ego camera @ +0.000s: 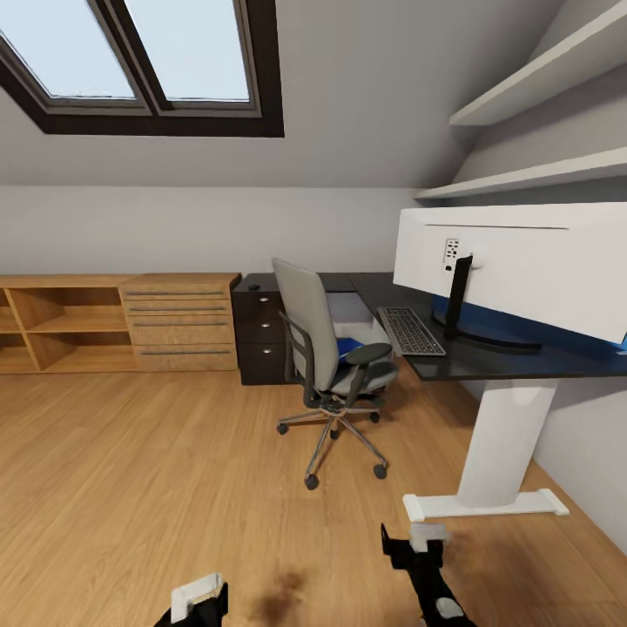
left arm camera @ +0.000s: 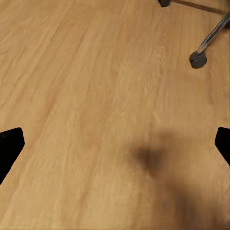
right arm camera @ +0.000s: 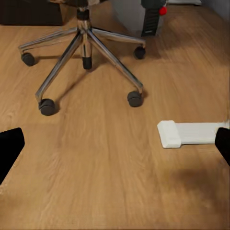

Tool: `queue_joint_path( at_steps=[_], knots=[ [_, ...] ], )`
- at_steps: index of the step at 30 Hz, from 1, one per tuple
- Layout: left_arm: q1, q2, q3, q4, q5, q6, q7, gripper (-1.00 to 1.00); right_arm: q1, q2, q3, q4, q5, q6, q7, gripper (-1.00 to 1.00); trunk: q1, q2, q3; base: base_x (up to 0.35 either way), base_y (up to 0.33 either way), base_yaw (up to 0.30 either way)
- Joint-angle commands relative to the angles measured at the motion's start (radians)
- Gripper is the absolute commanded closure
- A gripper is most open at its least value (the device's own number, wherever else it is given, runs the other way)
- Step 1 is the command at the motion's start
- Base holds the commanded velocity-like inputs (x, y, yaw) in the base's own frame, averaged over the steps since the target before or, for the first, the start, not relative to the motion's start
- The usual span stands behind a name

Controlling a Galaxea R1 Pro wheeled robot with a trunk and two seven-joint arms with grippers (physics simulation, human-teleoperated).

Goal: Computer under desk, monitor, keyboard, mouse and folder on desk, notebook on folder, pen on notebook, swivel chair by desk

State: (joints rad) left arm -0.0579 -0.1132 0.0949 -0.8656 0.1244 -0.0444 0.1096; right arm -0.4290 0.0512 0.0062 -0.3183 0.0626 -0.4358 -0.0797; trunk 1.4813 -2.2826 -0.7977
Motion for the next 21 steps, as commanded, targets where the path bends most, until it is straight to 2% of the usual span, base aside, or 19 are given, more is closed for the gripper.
queue_joint_path(
  at_steps=[1,2,4,5,6,7,8,9,10,11,12,13,14,21],
  knots=[
    [0.000,-0.005,0.001,-0.090,0.012,0.092,0.001,-1.00,-0.051,0.001,0.000,-0.001,0.006,0.030,-0.008,-1.00,0.000,0.000,-0.001,0.000,0.000,0.000],
    [-0.009,-0.019,0.000,-0.200,0.013,0.205,0.002,-1.00,-0.118,0.002,0.000,-0.003,0.007,0.081,-0.010,-1.00,0.000,0.000,-0.001,0.000,0.000,0.000],
    [-0.051,-0.044,-0.001,-0.293,0.012,0.315,0.013,-1.00,-0.202,0.003,0.000,-0.007,0.007,0.172,-0.012,-1.00,0.000,0.000,-0.001,0.000,0.000,0.000],
    [-0.066,-0.048,-0.001,-0.307,0.012,0.338,0.019,-1.00,-0.243,0.003,0.000,-0.008,0.007,0.218,-0.012,-1.00,0.000,0.000,-0.001,0.000,0.000,0.000],
    [-0.147,-0.060,-0.005,-0.327,0.013,0.415,0.052,-1.00,-0.301,0.001,0.000,-0.008,0.004,0.270,-0.012,-1.00,0.000,0.000,-0.001,0.000,0.000,0.000],
    [-0.170,-0.061,-0.007,-0.325,0.013,0.430,0.060,-1.00,-0.318,0.000,0.000,-0.007,0.001,0.282,-0.012,-1.00,0.000,0.000,-0.001,0.000,0.000,0.000],
    [-0.217,-0.061,-0.012,-0.316,0.014,0.453,0.072,-1.00,-0.350,-0.001,-0.001,-0.006,-0.007,0.299,-0.012,-1.00,0.000,0.000,-0.001,0.000,0.000,0.000],
    [-0.361,-0.061,-0.018,-0.212,0.016,0.512,0.086,-1.00,-0.405,-0.005,-0.004,-0.003,-0.064,0.339,-0.014,-1.00,0.000,0.000,-0.001,0.000,0.000,0.000],
    [-0.450,-0.061,-0.021,-0.126,0.016,0.555,0.089,-1.00,-0.429,-0.008,-0.007,0.001,-0.103,0.358,-0.018,-1.00,0.000,0.000,-0.001,0.000,0.000,0.000],
    [-0.491,-0.061,-0.022,-0.086,0.016,0.575,0.090,-1.00,-0.439,-0.010,-0.009,0.005,-0.122,0.365,-0.022,-1.00,0.000,0.000,-0.001,0.000,0.000,0.000],
    [-0.591,-0.061,-0.020,0.014,0.027,0.615,0.088,-1.00,-0.467,-0.011,-0.011,0.023,-0.178,0.382,-0.042,-1.00,0.000,0.000,-0.001,0.000,0.000,0.000],
    [-0.613,-0.061,-0.020,0.037,0.031,0.623,0.087,-1.00,-0.473,-0.010,-0.012,0.028,-0.192,0.389,-0.047,-1.00,0.000,0.000,-0.001,0.000,0.000,0.000],
    [-0.672,-0.061,-0.021,0.108,0.044,0.626,0.085,-1.00,-0.492,-0.005,-0.013,0.047,-0.228,0.426,-0.063,-1.00,0.000,0.000,-0.001,0.000,0.000,0.000],
    [-0.699,-0.061,-0.023,0.144,0.050,0.554,0.076,-1.00,-0.500,0.013,-0.019,0.060,-0.248,0.450,-0.074,-1.00,0.000,0.000,-0.001,0.000,0.000,0.000]
  ],
)
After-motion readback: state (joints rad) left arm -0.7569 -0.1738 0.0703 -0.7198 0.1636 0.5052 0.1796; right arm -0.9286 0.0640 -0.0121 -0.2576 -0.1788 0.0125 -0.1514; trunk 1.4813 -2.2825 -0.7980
